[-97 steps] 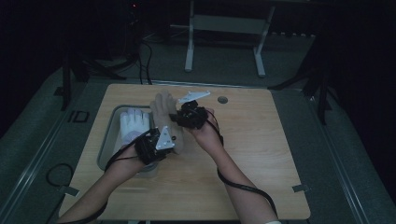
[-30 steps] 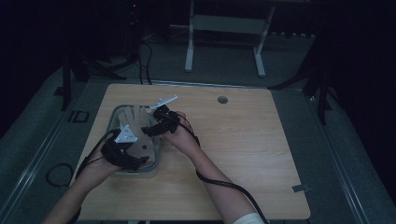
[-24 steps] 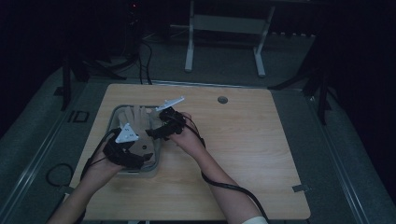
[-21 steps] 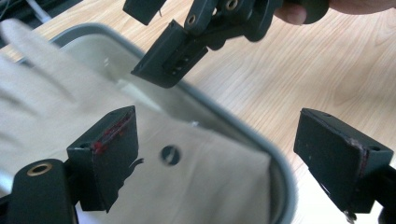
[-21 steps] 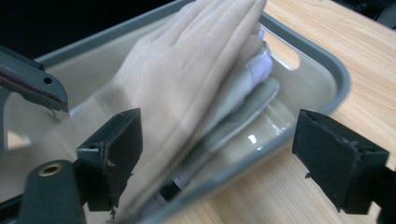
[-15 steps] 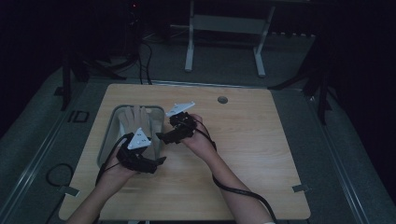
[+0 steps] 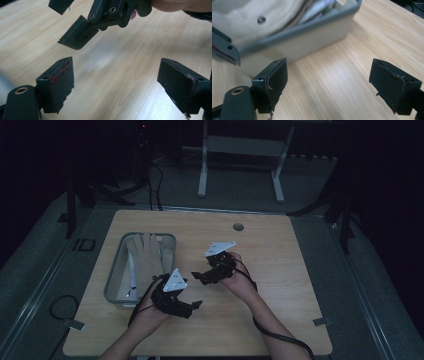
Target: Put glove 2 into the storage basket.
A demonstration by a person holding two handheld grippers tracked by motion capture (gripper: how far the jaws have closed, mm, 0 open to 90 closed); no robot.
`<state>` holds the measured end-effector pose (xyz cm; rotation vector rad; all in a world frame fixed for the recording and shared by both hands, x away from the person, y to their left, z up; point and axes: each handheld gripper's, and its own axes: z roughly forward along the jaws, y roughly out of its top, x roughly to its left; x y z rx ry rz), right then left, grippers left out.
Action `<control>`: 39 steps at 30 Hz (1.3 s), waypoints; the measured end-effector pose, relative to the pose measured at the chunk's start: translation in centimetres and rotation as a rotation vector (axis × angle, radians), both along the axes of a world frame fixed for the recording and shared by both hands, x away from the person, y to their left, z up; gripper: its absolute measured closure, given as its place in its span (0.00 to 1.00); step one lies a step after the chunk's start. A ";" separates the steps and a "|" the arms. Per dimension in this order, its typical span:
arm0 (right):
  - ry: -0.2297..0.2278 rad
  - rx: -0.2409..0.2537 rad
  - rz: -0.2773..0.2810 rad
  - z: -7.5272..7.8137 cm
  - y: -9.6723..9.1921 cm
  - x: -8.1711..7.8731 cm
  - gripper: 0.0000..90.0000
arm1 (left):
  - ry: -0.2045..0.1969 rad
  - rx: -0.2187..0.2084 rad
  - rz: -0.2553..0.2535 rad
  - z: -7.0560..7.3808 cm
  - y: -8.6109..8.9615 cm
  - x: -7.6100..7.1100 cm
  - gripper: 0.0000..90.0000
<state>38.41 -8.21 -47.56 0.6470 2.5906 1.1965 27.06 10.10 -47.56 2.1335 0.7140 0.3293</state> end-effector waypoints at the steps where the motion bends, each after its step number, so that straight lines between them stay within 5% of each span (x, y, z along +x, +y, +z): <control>1: 0.000 0.000 0.000 0.0 0.0 0.0 0.17 | 0.000 0.000 0.000 0.0 0.0 0.0 0.16; 10: 0.013 -0.013 -0.014 -2.2 -3.9 -1.0 0.17 | 0.056 -0.028 -0.038 -2.7 -2.4 -0.1 0.16; 29: 0.055 -0.001 -0.021 -6.2 -8.5 -3.0 0.17 | 0.076 -0.015 -0.071 -6.6 -4.6 0.3 0.16; 39: 0.032 0.022 -0.052 -6.9 -10.2 -3.7 0.15 | 0.065 -0.056 -0.099 -7.3 -5.1 0.5 0.16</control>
